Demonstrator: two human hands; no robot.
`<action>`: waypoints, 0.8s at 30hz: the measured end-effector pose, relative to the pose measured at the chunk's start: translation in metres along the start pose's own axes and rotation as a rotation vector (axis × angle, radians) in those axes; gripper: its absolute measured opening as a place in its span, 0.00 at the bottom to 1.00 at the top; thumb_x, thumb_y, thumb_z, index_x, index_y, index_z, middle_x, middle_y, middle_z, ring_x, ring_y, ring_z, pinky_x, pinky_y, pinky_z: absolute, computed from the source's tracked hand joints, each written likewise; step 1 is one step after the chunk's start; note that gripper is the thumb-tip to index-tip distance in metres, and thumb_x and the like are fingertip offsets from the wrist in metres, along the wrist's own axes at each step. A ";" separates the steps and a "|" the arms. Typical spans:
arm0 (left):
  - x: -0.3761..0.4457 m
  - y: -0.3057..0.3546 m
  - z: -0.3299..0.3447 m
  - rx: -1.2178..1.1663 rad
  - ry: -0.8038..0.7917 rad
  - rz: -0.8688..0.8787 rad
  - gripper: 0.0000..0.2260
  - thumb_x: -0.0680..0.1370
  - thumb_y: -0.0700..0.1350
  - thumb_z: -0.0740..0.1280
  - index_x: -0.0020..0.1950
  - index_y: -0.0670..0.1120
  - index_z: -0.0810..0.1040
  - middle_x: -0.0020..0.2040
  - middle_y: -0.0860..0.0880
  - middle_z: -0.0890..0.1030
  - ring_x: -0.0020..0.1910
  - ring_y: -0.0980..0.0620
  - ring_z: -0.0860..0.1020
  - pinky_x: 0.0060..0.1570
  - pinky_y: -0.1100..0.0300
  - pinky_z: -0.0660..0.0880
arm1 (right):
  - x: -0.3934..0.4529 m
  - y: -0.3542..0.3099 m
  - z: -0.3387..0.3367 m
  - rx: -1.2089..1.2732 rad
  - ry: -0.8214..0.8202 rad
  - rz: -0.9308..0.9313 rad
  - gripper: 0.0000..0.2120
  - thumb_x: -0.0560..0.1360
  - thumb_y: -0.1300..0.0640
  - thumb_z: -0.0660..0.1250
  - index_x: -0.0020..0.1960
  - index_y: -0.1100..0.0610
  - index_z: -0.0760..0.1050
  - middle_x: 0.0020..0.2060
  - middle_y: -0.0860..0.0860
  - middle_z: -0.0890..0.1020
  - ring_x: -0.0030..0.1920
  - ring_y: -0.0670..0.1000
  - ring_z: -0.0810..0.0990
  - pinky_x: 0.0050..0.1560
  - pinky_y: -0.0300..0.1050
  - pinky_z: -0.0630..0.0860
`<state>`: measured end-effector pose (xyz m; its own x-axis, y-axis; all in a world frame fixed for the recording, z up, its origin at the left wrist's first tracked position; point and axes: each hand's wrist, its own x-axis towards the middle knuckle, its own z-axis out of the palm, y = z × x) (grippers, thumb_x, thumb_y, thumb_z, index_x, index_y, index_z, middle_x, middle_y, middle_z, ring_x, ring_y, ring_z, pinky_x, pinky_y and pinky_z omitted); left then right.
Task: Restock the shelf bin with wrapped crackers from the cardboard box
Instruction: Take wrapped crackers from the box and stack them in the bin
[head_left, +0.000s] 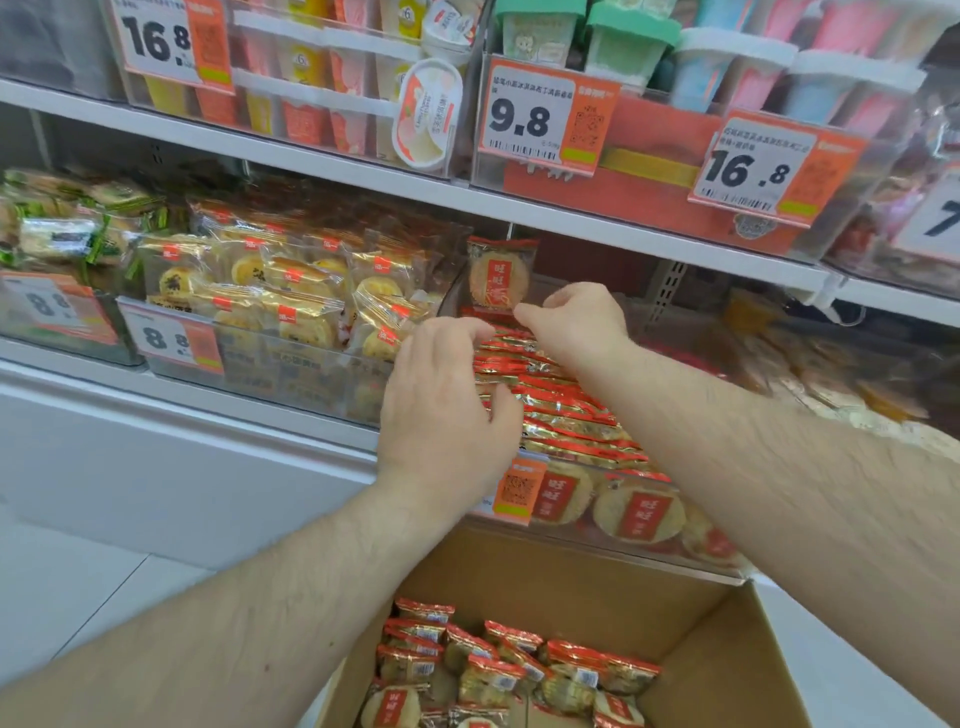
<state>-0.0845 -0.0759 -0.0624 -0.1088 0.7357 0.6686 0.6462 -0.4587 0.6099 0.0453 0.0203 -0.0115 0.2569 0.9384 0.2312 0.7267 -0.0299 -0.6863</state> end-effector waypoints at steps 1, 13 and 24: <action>-0.003 0.004 -0.002 -0.011 -0.021 0.034 0.15 0.73 0.43 0.69 0.58 0.48 0.72 0.50 0.58 0.70 0.49 0.57 0.69 0.50 0.61 0.68 | -0.012 0.002 -0.004 0.003 0.029 -0.027 0.09 0.73 0.47 0.70 0.40 0.52 0.76 0.37 0.45 0.78 0.40 0.47 0.77 0.42 0.44 0.75; -0.060 -0.001 0.010 -0.245 -0.800 0.135 0.12 0.69 0.49 0.65 0.26 0.49 0.73 0.23 0.53 0.73 0.25 0.54 0.71 0.25 0.62 0.66 | -0.158 0.082 -0.013 0.041 0.215 -0.605 0.03 0.71 0.60 0.68 0.39 0.57 0.78 0.30 0.44 0.76 0.34 0.45 0.73 0.34 0.38 0.68; -0.081 -0.056 0.021 0.334 -1.494 0.024 0.14 0.78 0.50 0.66 0.63 0.52 0.78 0.50 0.58 0.78 0.51 0.57 0.76 0.51 0.65 0.71 | -0.203 0.238 0.115 -0.438 -0.743 -0.134 0.09 0.77 0.61 0.60 0.50 0.57 0.79 0.44 0.56 0.84 0.47 0.60 0.81 0.45 0.51 0.79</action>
<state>-0.0960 -0.0986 -0.1598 0.6078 0.6372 -0.4740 0.7940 -0.4981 0.3486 0.0927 -0.1381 -0.3008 -0.2195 0.9205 -0.3231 0.9397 0.1105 -0.3236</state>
